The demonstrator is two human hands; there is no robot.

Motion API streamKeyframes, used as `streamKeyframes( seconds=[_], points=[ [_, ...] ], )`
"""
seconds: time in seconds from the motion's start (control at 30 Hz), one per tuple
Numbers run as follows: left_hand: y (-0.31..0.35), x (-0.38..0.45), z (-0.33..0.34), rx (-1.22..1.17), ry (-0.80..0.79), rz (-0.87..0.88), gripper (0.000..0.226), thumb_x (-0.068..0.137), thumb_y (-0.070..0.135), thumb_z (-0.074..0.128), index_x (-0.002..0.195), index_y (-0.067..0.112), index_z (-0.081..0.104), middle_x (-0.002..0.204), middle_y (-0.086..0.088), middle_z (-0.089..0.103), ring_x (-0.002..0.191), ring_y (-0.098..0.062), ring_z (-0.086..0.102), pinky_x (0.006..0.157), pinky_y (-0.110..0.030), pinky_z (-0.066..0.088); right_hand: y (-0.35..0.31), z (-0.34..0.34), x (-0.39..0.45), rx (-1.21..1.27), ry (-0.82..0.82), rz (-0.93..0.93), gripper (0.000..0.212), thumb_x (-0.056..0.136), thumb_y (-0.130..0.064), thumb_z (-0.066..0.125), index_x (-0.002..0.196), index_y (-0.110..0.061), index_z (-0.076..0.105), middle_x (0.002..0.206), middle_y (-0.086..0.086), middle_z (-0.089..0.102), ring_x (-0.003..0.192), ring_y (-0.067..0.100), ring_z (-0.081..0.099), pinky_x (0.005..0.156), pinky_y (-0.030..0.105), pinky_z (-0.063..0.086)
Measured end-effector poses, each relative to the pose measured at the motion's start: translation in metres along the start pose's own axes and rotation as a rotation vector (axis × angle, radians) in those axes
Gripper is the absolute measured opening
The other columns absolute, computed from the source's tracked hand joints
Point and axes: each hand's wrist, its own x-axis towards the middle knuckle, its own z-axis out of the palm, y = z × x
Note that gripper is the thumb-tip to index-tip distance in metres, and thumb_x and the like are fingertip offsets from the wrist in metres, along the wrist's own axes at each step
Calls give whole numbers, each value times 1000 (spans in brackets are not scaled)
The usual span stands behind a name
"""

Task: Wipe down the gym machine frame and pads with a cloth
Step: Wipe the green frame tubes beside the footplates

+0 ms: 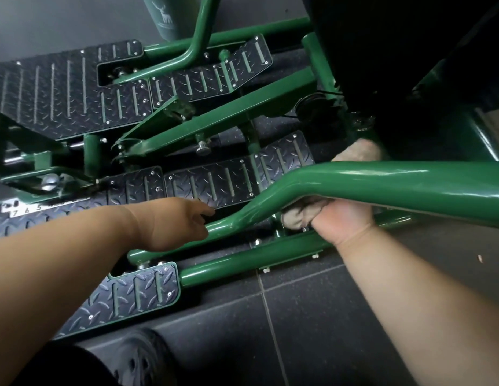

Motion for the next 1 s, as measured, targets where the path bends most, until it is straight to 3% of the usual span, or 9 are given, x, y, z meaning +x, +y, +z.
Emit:
streamKeyframes(
  seconds=[0.07,0.23,0.3,0.37,0.47,0.57,0.63,0.77,1.0],
  points=[
    [-1,-1,1,5,-23,-11,62,100,43,63,157,34,42,143,12,64,124,-10,63,114,-34,46,17,-3,7,186,-27,33,33,93,-51,60,83,-22,49,92,13,46,86,25,49,80,43,43],
    [-1,-5,0,-1,-57,-32,63,100,46,62,158,33,41,143,11,64,122,-9,63,113,-35,47,76,5,3,-362,155,172,24,89,-10,56,67,-3,47,53,11,50,41,22,48,41,27,39],
    [-1,-7,-1,1,-66,-49,65,98,49,61,158,34,41,142,10,64,121,-10,64,112,-37,48,113,15,4,-503,285,110,29,102,-10,47,80,-8,65,69,4,70,68,19,67,67,32,58],
    [-3,-9,-2,0,-64,-74,75,86,56,55,157,35,42,140,8,65,120,-12,65,111,-38,49,156,25,8,-874,213,-11,23,102,-19,49,88,-17,68,86,1,70,85,22,65,78,33,54],
    [-7,-13,-2,-24,-69,-102,83,75,56,49,156,38,43,134,6,68,116,-14,67,110,-39,50,212,38,14,-1416,-65,-252,16,98,-38,50,97,-31,64,103,-2,62,99,24,58,89,40,48],
    [-12,-16,0,-35,-84,-123,81,75,58,49,154,41,43,129,7,71,111,-15,71,105,-41,54,251,42,20,-1939,-487,-252,44,101,-45,54,143,-33,49,146,7,45,141,36,36,123,56,18],
    [-10,-18,4,-42,-78,-125,75,81,56,53,153,38,46,129,4,71,112,-17,71,104,-41,55,251,41,27,-2068,-611,-252,60,104,-42,53,157,-30,30,160,10,34,151,38,26,126,62,8],
    [-4,-22,13,12,9,-52,39,102,29,59,140,28,65,131,0,71,118,-21,66,102,-36,52,234,41,33,-2161,-644,-332,58,101,-38,59,153,-30,33,140,8,49,125,35,50,107,54,38],
    [-11,-23,15,-41,-50,-112,59,101,39,59,157,32,44,144,3,63,112,-19,67,93,-32,55,197,-9,33,-2226,-485,-293,63,91,-42,68,146,-29,39,131,2,52,122,29,50,104,47,39]
  ],
)
